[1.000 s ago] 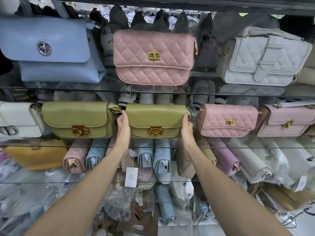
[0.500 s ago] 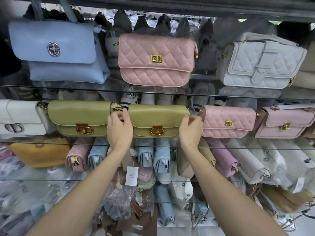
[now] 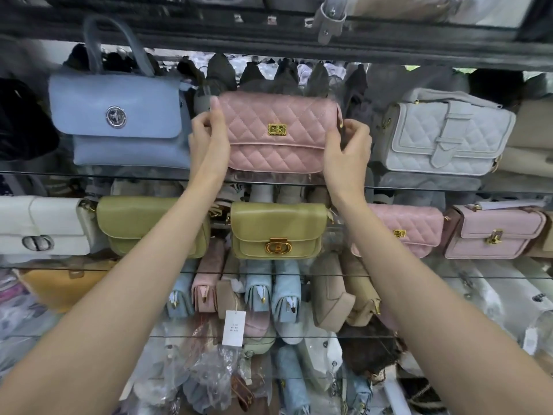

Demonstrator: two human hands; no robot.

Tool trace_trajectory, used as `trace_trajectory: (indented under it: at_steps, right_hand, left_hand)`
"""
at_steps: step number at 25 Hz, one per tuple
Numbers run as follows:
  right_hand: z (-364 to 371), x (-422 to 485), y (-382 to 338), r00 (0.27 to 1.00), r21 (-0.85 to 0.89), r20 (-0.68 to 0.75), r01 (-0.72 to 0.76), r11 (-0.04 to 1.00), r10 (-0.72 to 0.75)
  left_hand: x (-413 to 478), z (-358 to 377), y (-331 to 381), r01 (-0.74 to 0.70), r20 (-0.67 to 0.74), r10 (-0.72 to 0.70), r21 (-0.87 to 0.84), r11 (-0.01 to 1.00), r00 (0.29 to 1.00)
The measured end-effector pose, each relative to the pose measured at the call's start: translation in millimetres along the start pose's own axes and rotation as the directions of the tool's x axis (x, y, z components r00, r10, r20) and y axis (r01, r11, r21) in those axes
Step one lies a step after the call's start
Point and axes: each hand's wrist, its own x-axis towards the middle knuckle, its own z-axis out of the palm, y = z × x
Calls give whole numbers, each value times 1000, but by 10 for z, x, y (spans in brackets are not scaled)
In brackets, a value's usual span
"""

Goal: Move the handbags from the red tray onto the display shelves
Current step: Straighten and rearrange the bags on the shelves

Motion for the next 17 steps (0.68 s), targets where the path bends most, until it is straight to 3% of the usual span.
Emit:
trace_trajectory:
  at_steps: [2, 6, 17]
  right_hand:
    - [0, 100, 29, 988, 19, 107, -112, 994, 109]
    - [32, 219, 126, 938, 19, 292, -201, 979, 187]
    - [32, 275, 268, 949, 88, 275, -184, 979, 154]
  left_hand:
    - [114, 28, -62, 128, 74, -123, -77, 989, 990]
    - [220, 45, -166, 143, 92, -132, -126, 982, 987]
    - [128, 90, -165, 84, 100, -77, -64, 994, 992]
